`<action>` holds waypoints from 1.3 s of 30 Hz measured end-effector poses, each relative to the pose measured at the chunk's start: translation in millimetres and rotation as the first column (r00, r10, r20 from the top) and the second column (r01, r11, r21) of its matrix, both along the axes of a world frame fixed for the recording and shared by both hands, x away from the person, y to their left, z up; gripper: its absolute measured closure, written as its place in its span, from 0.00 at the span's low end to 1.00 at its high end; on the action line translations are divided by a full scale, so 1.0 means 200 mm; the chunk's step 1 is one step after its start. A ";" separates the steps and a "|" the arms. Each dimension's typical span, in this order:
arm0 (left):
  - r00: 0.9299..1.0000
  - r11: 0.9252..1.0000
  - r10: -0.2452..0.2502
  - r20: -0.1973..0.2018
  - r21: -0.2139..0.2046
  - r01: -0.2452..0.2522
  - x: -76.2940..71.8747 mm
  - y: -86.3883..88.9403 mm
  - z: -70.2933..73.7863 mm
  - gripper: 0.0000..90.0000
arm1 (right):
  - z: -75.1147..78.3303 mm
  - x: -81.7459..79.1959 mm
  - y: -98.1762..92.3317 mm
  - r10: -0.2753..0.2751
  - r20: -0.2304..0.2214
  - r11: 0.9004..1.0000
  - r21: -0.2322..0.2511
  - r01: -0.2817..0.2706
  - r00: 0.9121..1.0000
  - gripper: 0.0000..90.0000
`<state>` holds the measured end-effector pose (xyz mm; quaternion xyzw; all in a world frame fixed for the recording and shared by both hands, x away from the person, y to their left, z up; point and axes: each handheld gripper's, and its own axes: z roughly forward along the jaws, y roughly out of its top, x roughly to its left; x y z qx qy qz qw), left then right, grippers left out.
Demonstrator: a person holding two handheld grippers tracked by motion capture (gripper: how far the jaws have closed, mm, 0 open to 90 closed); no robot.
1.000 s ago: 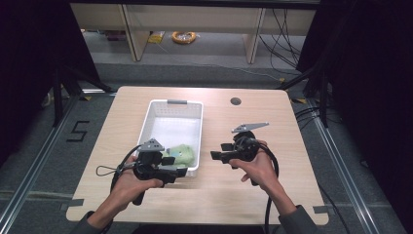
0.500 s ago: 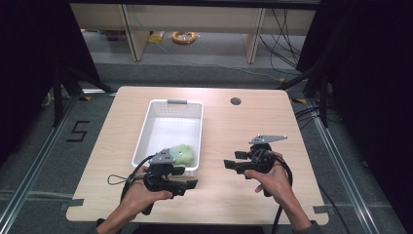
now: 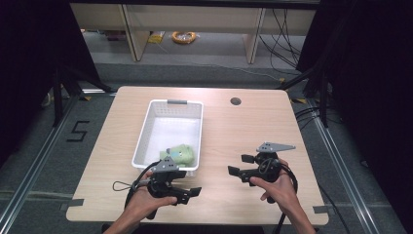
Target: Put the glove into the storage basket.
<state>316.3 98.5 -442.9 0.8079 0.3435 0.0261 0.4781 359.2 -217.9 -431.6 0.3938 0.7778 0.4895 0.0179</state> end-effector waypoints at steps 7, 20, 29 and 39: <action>1.000 1.000 0.000 0.008 -0.003 0.000 -0.04 -0.01 -0.05 0.17 | -0.05 -0.03 -0.05 0.007 0.057 1.000 0.003 -0.007 0.998 0.18; 0.999 1.000 -0.023 0.023 0.016 0.023 -0.10 -0.03 -0.13 0.17 | -0.13 -0.12 -0.06 0.024 0.007 1.000 0.018 -0.024 1.000 0.19; 0.999 0.998 -0.037 0.019 0.045 0.036 -0.12 -0.02 -0.18 0.17 | -0.18 -0.17 -0.08 0.025 -0.010 0.999 0.021 -0.025 1.000 0.19; 0.999 0.998 -0.035 0.009 0.057 0.034 -0.16 -0.02 -0.24 0.18 | -0.23 -0.24 -0.11 0.029 -0.035 0.999 0.022 -0.028 0.999 0.19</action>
